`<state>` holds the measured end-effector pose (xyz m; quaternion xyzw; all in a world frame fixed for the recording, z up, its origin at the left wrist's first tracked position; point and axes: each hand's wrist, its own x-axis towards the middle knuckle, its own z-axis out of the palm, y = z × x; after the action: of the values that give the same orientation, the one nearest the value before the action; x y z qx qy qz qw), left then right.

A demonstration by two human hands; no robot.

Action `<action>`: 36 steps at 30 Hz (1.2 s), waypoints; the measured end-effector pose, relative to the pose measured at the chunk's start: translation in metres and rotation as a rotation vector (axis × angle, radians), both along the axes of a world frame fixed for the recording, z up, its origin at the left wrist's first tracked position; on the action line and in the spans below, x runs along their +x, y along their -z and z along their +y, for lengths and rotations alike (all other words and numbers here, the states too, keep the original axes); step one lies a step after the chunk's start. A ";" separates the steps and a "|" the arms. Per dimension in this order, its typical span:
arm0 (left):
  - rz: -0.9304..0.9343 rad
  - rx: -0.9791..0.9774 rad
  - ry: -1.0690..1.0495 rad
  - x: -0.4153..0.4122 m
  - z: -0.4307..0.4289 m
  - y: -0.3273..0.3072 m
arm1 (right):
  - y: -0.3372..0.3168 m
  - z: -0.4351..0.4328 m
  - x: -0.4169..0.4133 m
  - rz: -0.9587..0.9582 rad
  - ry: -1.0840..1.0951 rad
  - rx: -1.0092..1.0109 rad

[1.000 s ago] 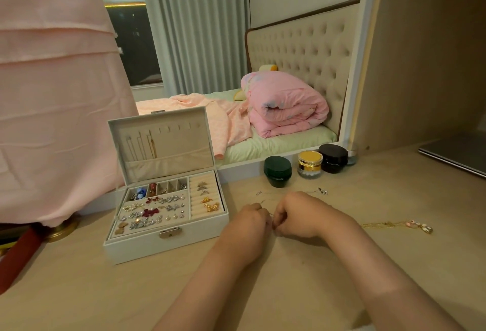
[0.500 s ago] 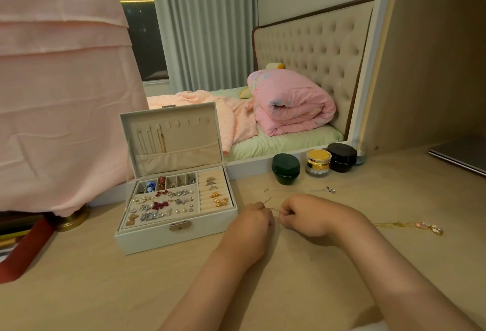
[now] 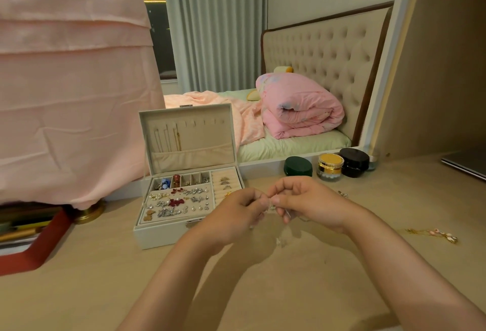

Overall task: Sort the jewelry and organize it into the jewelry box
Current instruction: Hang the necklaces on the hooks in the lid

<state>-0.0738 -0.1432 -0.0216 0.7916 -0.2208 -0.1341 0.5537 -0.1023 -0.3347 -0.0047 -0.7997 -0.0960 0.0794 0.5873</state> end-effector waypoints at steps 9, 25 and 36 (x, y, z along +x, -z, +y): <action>0.039 0.009 0.079 0.003 0.076 -0.022 | -0.020 0.061 0.007 0.065 -0.147 -0.104; 0.053 -0.122 -0.023 0.059 0.154 -0.043 | -0.037 0.138 0.075 -0.076 -0.093 -0.003; -0.144 0.099 -0.213 0.068 0.163 -0.053 | -0.038 0.143 0.085 -0.172 0.080 -0.048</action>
<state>-0.0061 0.0197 0.0317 0.8446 -0.1680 -0.0282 0.5076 -0.0168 -0.1920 0.0331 -0.8206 -0.1123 -0.0109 0.5602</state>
